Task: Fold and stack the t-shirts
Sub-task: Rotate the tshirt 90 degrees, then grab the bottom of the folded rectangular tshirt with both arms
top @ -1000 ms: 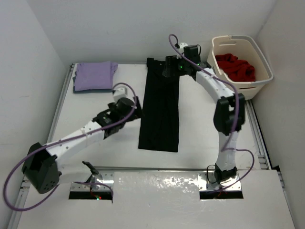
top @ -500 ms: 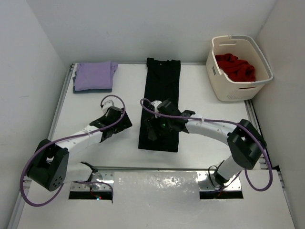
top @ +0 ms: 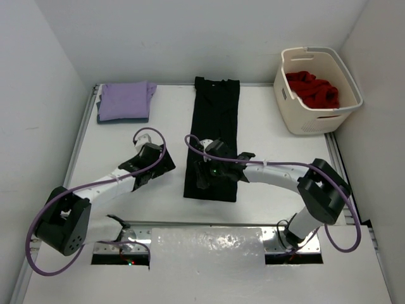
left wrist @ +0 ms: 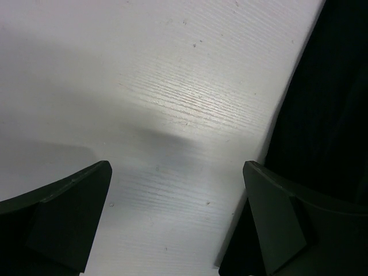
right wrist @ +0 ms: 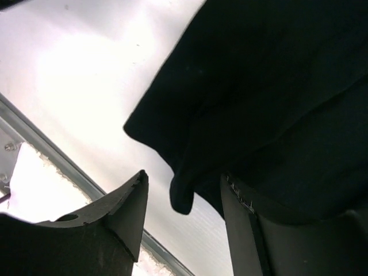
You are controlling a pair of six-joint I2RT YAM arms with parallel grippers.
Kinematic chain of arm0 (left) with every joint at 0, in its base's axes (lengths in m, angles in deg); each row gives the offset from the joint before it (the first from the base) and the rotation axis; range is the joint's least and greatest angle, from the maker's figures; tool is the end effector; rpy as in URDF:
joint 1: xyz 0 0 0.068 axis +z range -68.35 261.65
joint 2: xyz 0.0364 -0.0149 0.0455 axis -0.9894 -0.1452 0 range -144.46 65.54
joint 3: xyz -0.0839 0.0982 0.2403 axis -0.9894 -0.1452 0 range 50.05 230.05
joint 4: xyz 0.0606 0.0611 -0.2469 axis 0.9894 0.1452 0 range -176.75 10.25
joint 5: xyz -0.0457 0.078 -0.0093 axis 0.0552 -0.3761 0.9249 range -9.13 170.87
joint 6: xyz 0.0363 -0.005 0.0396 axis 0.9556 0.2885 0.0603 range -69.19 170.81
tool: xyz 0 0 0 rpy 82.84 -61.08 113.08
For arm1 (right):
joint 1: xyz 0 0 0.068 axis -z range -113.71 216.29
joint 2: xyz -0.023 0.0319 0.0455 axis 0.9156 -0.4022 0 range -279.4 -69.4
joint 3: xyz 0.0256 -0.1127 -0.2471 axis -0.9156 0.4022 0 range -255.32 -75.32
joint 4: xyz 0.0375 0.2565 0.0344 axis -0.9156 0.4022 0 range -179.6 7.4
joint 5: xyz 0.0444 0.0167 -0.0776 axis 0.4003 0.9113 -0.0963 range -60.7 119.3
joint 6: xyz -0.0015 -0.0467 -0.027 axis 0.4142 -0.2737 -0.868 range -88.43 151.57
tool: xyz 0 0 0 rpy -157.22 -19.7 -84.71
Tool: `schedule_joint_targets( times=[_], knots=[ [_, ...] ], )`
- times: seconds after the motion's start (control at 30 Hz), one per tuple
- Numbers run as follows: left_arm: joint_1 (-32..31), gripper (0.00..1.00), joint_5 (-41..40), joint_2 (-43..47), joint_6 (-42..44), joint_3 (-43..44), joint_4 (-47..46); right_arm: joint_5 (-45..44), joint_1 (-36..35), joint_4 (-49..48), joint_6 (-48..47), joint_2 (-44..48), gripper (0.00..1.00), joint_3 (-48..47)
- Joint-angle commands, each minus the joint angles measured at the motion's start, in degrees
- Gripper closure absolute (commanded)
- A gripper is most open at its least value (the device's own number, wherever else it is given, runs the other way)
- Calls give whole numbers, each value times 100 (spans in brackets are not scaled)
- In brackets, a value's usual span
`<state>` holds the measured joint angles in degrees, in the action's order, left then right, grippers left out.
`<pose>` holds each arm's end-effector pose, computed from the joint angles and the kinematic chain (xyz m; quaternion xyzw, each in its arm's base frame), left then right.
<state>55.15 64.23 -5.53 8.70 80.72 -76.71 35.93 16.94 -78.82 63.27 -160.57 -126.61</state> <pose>0.2092 -0.0928 0.1668 -0.1750 0.9158 -0.0763 0.3533 0.2061 0.2463 0.1817 -0.1634 0.9260 0.2597 0.2200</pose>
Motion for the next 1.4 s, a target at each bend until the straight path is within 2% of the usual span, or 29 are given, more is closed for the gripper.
schedule_joint_targets(
  times=[0.0, 0.17, 0.27, 0.3, 0.33, 0.37, 0.47, 0.53, 0.67, 0.87, 1.03, 1.23, 1.27, 1.3, 1.33, 1.37],
  knots=[
    [40, 0, -49, 190, 1, -9, -231, 5, -32, -51, 257, -128, 48, -118],
    [49, 0, -76, 295, -8, -53, -178, 4, -67, 142, 310, -269, 57, -223],
    [40, 0, -128, 418, -8, -53, -161, 136, -128, 134, 249, -400, 68, -329],
    [40, 0, -137, 444, 1, -53, -143, 354, -120, 73, 249, -427, 83, -364],
    [49, 0, -163, 471, 1, -53, -126, 495, -120, -171, 249, -453, 94, -364],
    [40, 0, -164, 506, 1, -53, -125, 627, -128, -269, 249, -488, 100, -382],
    [40, 0, -146, 647, 27, -44, -108, 1023, -120, -419, 222, -682, 100, -776],
    [40, 0, -172, 752, 45, -70, -73, 1347, -120, -865, 397, -700, 100, -909],
    [40, 0, -164, 902, 36, -114, -81, 1236, -120, -1192, 696, -437, 100, -787],
    [40, 0, -59, 902, 36, -141, -134, 962, -58, -1474, 1100, 117, 100, 414],
    [40, 0, 47, 832, 62, -159, -257, 990, 223, -2071, 1452, 591, 100, 1410],
    [40, 0, 170, 770, 89, -158, -319, 620, 302, -1546, 1426, 864, 99, 1736],
    [40, 0, 188, 770, 97, -167, -336, 594, 311, -1484, 1444, 873, 97, 1771],
    [40, 0, 214, 761, 97, -159, -345, 533, 346, -1300, 1435, 873, 85, 1771],
    [40, 0, 223, 761, 106, -150, -336, 480, 338, -1211, 1409, 882, 80, 1745],
    [31, 0, 240, 752, 115, -150, -336, 453, 338, -1141, 1374, 900, 79, 1710]
  ],
)
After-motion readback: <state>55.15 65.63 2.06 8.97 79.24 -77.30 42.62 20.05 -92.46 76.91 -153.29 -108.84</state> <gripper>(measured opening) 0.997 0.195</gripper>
